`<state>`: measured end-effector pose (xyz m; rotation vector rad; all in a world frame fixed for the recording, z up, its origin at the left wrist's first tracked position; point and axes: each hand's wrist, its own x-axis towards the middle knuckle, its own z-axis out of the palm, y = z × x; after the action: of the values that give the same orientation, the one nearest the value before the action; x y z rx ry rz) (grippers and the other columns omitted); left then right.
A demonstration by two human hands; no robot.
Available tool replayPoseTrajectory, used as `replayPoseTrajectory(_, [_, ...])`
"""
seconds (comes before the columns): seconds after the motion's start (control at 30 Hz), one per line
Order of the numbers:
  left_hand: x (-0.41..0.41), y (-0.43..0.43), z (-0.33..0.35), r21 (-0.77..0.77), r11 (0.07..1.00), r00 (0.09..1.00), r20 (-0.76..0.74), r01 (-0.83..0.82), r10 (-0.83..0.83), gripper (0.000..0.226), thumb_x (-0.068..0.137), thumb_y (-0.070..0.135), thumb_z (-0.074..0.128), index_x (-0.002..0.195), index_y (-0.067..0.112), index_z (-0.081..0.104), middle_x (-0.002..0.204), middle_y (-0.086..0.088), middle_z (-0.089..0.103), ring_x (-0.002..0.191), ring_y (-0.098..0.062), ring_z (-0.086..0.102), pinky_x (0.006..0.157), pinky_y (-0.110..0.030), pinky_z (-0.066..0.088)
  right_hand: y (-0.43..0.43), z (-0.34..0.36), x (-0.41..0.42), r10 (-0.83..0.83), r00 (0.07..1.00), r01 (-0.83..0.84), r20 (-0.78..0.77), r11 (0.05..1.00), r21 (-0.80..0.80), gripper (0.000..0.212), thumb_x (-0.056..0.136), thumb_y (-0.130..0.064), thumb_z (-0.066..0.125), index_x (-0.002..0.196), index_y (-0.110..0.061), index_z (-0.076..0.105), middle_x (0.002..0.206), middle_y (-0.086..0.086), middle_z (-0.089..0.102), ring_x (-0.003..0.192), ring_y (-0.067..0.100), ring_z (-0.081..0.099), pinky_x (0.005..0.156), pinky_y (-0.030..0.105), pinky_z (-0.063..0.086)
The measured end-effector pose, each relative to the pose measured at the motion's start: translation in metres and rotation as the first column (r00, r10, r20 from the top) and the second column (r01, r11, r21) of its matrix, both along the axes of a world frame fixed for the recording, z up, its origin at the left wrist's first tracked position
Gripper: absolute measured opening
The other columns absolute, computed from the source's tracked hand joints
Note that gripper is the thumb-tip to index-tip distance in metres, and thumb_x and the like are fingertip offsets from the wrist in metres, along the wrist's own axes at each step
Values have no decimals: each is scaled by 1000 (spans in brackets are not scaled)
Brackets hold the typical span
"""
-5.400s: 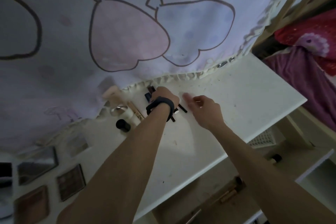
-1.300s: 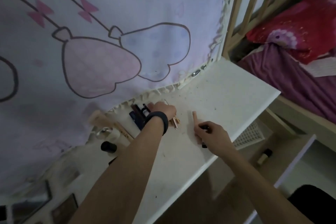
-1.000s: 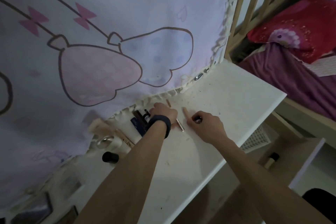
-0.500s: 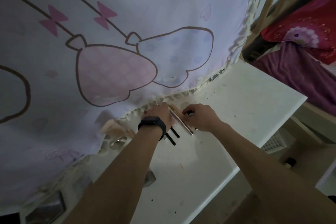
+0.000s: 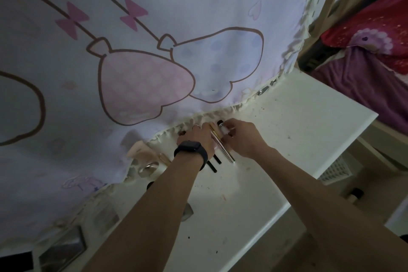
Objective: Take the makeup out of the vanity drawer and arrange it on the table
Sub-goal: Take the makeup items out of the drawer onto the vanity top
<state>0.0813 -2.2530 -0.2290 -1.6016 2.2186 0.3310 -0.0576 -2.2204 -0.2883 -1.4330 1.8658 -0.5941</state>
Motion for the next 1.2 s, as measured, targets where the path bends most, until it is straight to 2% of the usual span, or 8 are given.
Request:
replayPoseTrajectory(0.2, [0,3,4,26,1000,1000,19,-8,8,36,98,26,53,131,15,42,131,-12,49,110,-33,57,76,-39,40,16,-5,5,113,993,-115,-18,984,-139,54,87,-22,71,139,-14,57,139,6,59,119,28,56,99,23,35])
replayPoseTrajectory(0.47, [6,9,-1,42,999,1000,6,-13,12,40,97,17,50,135,18,37,132,-11,47,106,-32,59,77,-38,43,7,-13,15,55,992,-83,-111,961,-265,22,95,-17,63,113,-8,71,105,10,73,91,36,61,81,28,41])
replayPoseTrajectory(0.57, [9,8,0,51,999,1000,1,-20,20,42,98,17,50,138,19,36,134,-10,46,107,-32,58,76,-37,42,8,-9,16,106,994,-111,-35,956,-271,23,97,-16,60,115,-8,71,111,7,73,92,32,65,85,38,50])
replayPoseTrajectory(0.7, [7,10,5,61,998,1000,-17,-23,24,46,99,23,51,142,19,36,138,-10,45,109,-31,58,76,-37,43,27,0,5,-18,995,34,97,986,-162,39,95,-12,55,131,-24,65,133,-4,66,117,17,62,95,15,39])
replayPoseTrajectory(0.8, [-1,17,12,15,999,998,-49,38,-37,44,100,31,48,141,17,38,138,-10,45,115,-31,55,79,-40,46,60,5,-12,-143,977,160,156,982,-100,34,97,-14,57,123,-32,68,119,-5,70,112,15,64,94,16,42])
replayPoseTrajectory(0.97, [-32,70,9,-16,992,946,-300,125,-124,34,99,30,50,132,22,49,133,-4,50,110,-28,56,75,-43,52,162,9,-46,-297,938,319,177,941,-110,24,97,-18,62,106,-38,70,105,-31,67,95,-9,64,79,0,45])
replayPoseTrajectory(1.1, [-61,144,-18,-49,978,853,-481,204,-202,28,99,29,50,126,25,52,126,0,55,104,-25,59,73,-40,53,238,-17,-85,-285,955,289,-84,957,36,18,95,-21,64,108,-31,72,104,-17,71,91,-1,66,79,12,46])
replayPoseTrajectory(1.2, [-69,197,-48,72,954,798,-568,290,-199,26,99,28,47,125,26,54,118,0,57,94,-25,60,72,-40,55,268,-37,-115,79,896,59,-436,954,294,22,97,-26,55,112,-24,71,103,1,71,94,24,66,76,30,48])
